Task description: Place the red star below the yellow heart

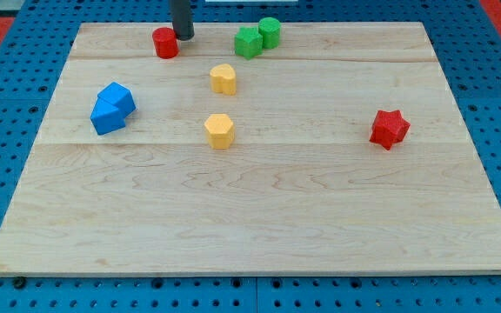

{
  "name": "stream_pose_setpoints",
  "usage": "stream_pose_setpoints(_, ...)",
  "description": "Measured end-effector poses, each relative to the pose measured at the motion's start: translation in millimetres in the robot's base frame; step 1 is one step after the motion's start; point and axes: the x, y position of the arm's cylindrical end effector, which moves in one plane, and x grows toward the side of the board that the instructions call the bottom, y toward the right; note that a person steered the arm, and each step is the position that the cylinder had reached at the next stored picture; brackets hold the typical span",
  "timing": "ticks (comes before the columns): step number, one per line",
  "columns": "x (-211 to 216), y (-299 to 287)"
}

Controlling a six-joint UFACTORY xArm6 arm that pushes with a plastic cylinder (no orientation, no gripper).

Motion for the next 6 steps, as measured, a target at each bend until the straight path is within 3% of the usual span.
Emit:
stream_pose_setpoints(1,19.3,11.3)
stream_pose_setpoints(3,21.3,-94.4)
stream_pose_setpoints(5,63.6,22.0)
stream_pose_setpoints(6,61.0,100.1)
